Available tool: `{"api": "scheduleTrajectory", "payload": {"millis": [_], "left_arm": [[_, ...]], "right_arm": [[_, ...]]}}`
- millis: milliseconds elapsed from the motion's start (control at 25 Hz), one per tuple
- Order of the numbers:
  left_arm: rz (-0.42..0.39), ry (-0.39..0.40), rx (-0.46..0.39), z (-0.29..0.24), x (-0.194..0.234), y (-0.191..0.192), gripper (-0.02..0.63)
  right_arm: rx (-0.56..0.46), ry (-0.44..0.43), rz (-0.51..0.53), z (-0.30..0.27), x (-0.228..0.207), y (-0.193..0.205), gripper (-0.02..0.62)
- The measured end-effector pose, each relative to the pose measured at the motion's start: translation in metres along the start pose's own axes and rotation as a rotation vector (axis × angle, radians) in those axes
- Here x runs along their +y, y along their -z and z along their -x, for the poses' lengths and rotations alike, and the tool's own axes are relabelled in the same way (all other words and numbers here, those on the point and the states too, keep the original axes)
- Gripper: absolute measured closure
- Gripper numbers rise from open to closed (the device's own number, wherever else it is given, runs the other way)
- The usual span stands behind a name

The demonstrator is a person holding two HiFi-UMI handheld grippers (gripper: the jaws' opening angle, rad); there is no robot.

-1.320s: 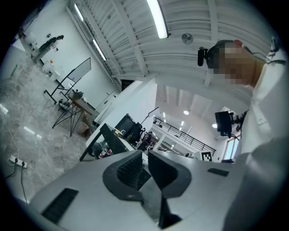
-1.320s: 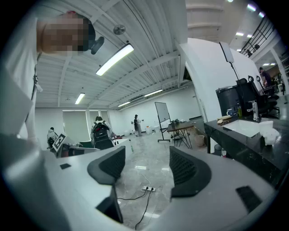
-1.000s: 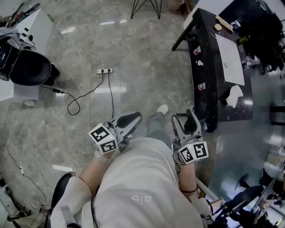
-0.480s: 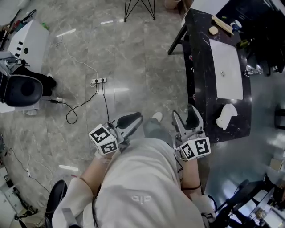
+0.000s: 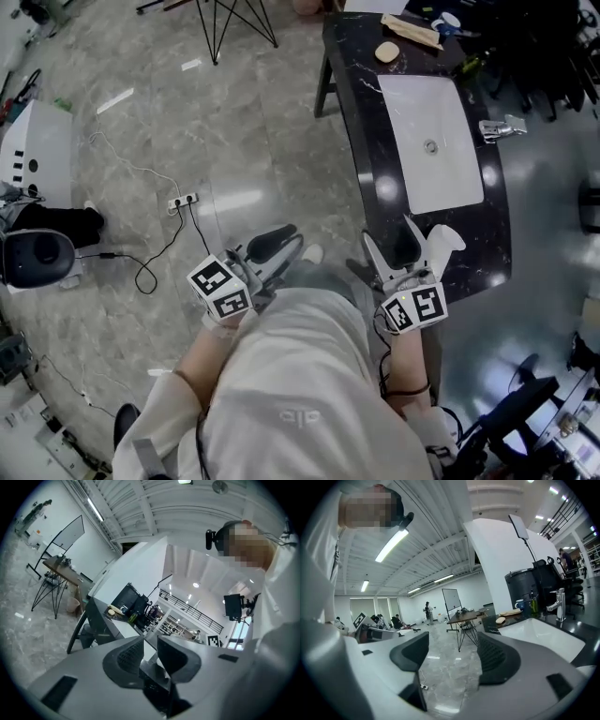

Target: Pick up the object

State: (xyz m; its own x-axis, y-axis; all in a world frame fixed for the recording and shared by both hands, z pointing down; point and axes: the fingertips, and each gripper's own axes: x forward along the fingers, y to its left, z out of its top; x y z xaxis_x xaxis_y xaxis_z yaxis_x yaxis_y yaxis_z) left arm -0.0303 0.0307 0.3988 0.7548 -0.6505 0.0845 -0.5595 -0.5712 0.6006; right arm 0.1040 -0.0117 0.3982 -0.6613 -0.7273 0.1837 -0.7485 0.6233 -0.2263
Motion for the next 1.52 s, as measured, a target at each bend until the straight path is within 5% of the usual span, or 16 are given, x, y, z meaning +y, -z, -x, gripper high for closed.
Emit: {"api": "scheduleTrajectory", "payload": {"millis": [280, 560, 840, 1120, 1520], "left_arm": [[0.031, 0.123, 0.121, -0.062, -0.009, 0.017, 0.531], [0.075, 0.3, 0.202, -0.111, -0.015, 0.052, 0.522], [0.119, 0.412, 0.264, -0.144, -0.02, 0.072, 0.518], [0.155, 0.439, 0.279, -0.163, -0.019, 0.085, 0.515], [0.202, 0.424, 0.271, -0.164, -0.009, 0.097, 0.515]], "right_arm": [[0.03, 0.106, 0.03, 0.038, -0.06, -0.004, 0.25], [0.233, 0.194, 0.139, 0.087, -0.104, 0.017, 0.196], [0.58, 0.117, 0.343, 0.113, -0.119, 0.06, 0.142], [0.899, 0.04, 0.515, 0.141, -0.138, 0.112, 0.104], [1.094, -0.029, 0.739, 0.15, -0.145, 0.174, 0.101]]}}
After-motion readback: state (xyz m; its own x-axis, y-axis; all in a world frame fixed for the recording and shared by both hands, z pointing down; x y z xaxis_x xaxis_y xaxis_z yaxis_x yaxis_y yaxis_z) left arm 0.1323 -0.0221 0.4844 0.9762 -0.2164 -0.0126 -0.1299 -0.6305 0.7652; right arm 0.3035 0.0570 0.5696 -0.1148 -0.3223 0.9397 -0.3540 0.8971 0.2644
